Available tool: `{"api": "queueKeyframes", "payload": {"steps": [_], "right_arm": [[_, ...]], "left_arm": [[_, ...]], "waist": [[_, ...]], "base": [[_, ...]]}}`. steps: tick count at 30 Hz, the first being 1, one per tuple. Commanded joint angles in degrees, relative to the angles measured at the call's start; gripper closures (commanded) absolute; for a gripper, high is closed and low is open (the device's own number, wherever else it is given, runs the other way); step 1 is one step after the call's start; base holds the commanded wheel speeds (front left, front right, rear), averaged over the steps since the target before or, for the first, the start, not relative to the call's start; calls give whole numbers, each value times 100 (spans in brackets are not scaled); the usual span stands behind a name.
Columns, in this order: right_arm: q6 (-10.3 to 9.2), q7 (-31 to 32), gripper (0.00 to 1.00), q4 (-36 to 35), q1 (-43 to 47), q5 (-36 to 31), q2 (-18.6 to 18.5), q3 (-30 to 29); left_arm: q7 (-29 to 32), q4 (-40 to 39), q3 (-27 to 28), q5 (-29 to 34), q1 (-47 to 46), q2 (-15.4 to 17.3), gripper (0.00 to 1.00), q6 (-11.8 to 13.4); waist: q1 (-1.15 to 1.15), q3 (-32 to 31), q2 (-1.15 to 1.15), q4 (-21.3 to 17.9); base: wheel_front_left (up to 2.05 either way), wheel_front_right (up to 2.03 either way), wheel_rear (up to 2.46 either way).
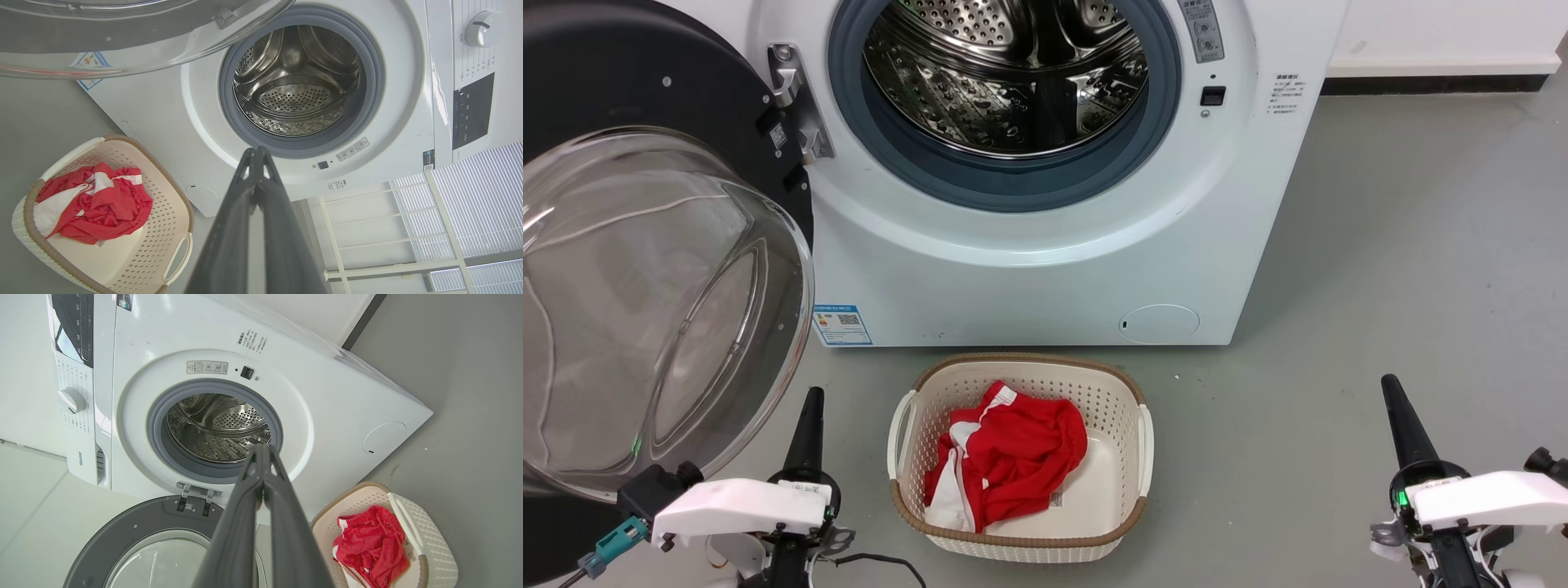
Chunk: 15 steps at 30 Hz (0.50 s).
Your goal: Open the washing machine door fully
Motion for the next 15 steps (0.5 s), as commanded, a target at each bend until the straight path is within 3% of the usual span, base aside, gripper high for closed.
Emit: {"api": "queueKeyframes", "payload": {"steps": [1,15], "right_arm": [[0,27,100,-14,-138,139,-34,-18],[-1,216,100,55,-165,898,-26,-80]], "left_arm": [[33,-25,30,-131,-67,4,100,-47],[225,20,100,-908,-66,2,100,-106]], "waist": [[0,-5,0,1],[0,-62,0,9]], "base": [[0,0,0],[0,0,0]]}}
